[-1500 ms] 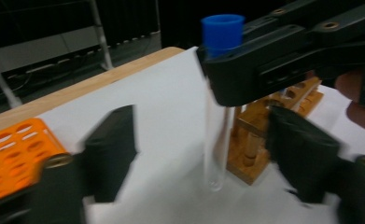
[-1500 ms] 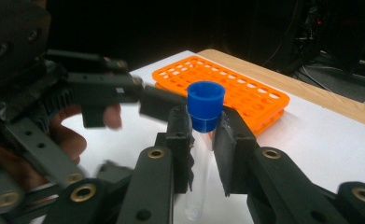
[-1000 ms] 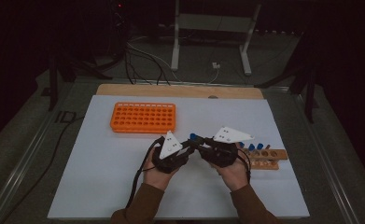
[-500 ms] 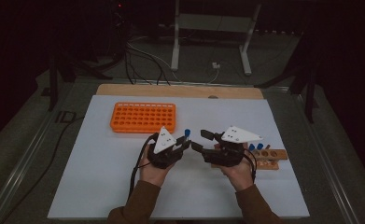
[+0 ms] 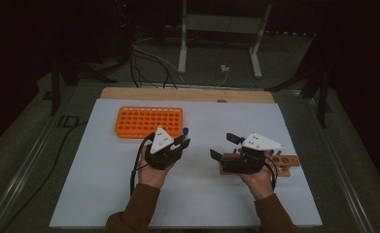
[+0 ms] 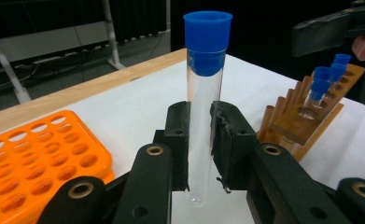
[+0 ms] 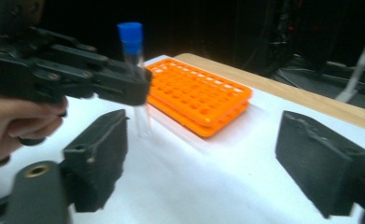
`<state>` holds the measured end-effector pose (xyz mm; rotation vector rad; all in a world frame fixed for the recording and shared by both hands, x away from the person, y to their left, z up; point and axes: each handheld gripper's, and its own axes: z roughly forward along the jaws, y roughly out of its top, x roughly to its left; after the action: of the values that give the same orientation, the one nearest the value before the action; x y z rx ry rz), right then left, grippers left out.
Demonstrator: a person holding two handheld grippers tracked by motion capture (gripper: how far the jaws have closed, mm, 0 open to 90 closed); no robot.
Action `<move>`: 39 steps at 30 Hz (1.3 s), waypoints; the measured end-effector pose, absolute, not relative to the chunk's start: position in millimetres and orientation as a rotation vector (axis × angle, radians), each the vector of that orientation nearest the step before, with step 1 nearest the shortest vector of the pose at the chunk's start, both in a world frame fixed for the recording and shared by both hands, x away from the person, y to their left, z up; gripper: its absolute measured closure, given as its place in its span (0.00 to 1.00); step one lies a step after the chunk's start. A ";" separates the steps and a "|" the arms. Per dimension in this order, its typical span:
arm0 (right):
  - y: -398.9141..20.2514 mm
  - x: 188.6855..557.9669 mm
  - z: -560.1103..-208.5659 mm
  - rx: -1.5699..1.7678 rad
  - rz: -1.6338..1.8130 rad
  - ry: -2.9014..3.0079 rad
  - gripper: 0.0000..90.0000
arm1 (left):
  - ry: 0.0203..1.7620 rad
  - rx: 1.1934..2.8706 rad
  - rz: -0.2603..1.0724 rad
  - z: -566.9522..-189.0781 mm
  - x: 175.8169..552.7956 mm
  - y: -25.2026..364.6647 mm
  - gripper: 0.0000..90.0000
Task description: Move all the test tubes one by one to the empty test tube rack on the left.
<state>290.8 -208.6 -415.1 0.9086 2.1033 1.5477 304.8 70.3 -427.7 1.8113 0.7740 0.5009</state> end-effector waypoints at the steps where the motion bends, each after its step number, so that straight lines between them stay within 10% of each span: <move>1: -213.6 289.9 -415.7 0.921 1.545 2.090 0.14 | 0.777 1.809 0.502 -427.3 305.7 71.2 0.85; 39: -271.1 276.1 -429.8 1.006 1.509 1.991 0.02 | 0.843 1.769 0.573 -434.1 361.2 90.1 0.85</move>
<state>276.1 -271.1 -429.8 1.0057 1.9909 1.5094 361.2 90.1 -434.1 1.7689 0.8430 0.5735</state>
